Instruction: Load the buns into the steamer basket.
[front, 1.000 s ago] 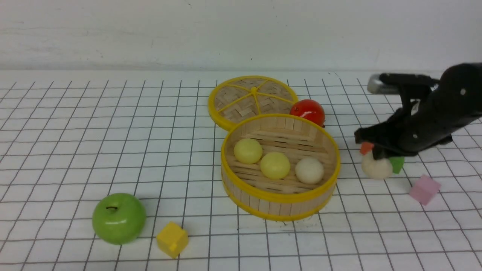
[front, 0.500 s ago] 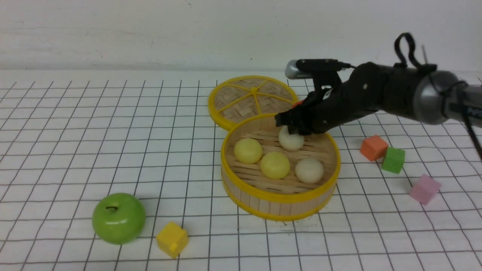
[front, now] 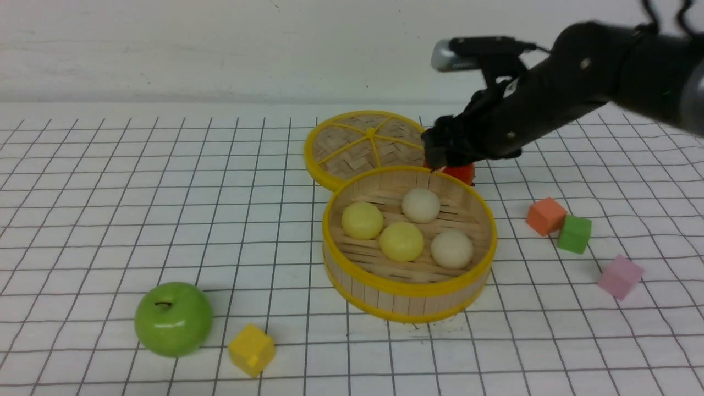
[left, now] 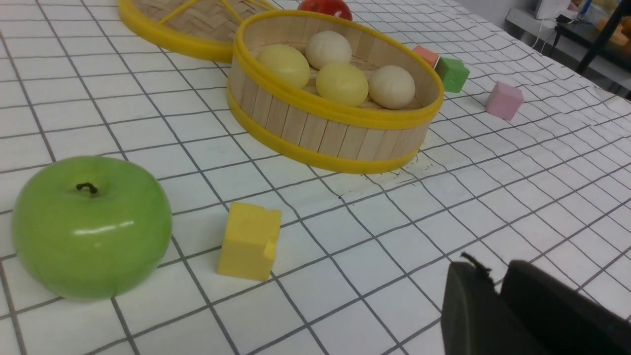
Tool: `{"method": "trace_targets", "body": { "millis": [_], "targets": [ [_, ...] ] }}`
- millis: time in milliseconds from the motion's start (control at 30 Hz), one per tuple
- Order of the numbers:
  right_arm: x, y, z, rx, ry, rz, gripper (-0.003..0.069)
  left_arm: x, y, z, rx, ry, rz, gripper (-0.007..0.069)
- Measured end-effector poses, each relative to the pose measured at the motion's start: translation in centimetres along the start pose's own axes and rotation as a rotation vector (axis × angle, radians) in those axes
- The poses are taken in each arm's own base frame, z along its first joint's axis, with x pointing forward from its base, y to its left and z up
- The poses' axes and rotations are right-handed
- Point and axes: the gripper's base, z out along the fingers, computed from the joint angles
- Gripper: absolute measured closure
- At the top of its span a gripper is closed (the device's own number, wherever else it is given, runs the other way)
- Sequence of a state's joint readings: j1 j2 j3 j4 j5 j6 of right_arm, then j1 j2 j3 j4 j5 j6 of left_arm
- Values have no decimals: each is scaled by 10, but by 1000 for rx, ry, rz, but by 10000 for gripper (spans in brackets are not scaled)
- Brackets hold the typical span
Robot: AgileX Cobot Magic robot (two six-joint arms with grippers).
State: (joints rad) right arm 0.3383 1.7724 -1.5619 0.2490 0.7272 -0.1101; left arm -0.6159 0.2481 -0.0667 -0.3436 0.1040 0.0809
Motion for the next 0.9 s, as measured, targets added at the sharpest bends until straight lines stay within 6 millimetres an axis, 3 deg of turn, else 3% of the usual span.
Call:
{"method": "trace_targets", "body": {
  "millis": [33,100,200,233,267,533,900],
  "targets": [
    [2,0,1,2,14,2,306,0,0,0,0,0,0,533],
    [22,5,-43,20,52,17,459,0,0,0,0,0,0,533],
    [58,7,-69,30,100,72,632,0,0,0,0,0,0,531],
    [57,8,-72,30,90,70,632,0,0,0,0,0,0,531],
    [77,8,-81,34,110,99,669,0,0,0,0,0,0,529],
    [152,9,-132,43,124,117,677,0,0,0,0,0,0,515],
    [185,12,-169,49,218,95,671,0,0,0,0,0,0,515]
  ]
}}
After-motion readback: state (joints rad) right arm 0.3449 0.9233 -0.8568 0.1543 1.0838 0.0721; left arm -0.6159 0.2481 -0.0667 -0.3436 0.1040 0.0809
